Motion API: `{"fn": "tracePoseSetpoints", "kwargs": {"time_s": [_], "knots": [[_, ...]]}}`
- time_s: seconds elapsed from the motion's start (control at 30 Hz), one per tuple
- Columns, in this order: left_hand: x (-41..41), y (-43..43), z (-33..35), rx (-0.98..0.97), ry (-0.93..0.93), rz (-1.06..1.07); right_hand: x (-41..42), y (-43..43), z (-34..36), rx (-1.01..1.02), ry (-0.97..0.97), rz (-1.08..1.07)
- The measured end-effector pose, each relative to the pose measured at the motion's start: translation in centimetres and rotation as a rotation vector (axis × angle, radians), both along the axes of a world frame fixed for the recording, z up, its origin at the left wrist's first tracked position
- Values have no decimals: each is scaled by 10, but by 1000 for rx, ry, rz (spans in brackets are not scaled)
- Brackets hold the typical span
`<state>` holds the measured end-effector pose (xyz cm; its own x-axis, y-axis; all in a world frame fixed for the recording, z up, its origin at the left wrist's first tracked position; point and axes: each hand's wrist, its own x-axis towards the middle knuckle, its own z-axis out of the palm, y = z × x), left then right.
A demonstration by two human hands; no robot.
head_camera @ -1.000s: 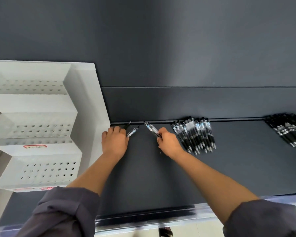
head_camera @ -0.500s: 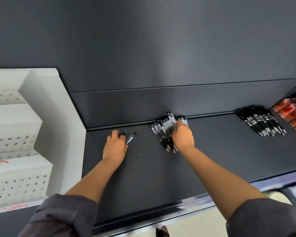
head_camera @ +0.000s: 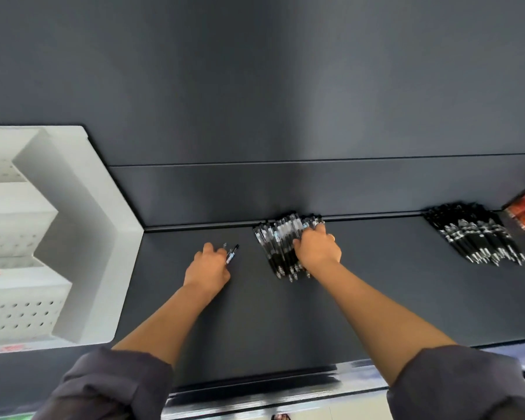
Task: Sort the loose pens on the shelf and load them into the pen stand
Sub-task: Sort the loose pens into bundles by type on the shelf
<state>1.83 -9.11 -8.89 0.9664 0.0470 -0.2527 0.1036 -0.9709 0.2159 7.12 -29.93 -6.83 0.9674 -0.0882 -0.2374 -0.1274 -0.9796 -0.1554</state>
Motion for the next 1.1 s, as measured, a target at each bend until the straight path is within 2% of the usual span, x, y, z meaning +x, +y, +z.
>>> {"fn": "tracePoseSetpoints", "kwargs": {"time_s": [0.07, 0.17, 0.3, 0.4, 0.47, 0.57, 0.7, 0.9, 1.1], "knots": [[-1, -4, 1, -34, 1, 27, 0, -6, 2, -9, 2, 32], [-2, -9, 4, -220, -47, 84, 0, -12, 7, 10, -81, 129], [-7, -21, 12, -504, -115, 117, 1, -1, 13, 211, -243, 455], [-11, -31, 20, -640, -139, 111, 1, 10, 18, 250, -151, 669], [-13, -34, 23, -649, -120, 79, 0, 12, 18, 258, -10, 709], [-18, -35, 19, -603, -70, 36, -7, 11, 12, 246, 187, 714], [-23, -29, 13, -671, -86, 105, -19, 15, 1, 393, 120, 564], [-23, -20, 22, -819, -54, 67, -23, 16, 9, 680, 76, 376], [-16, -21, 28, -803, -85, 10, -31, 7, 28, 973, 187, 136]]}}
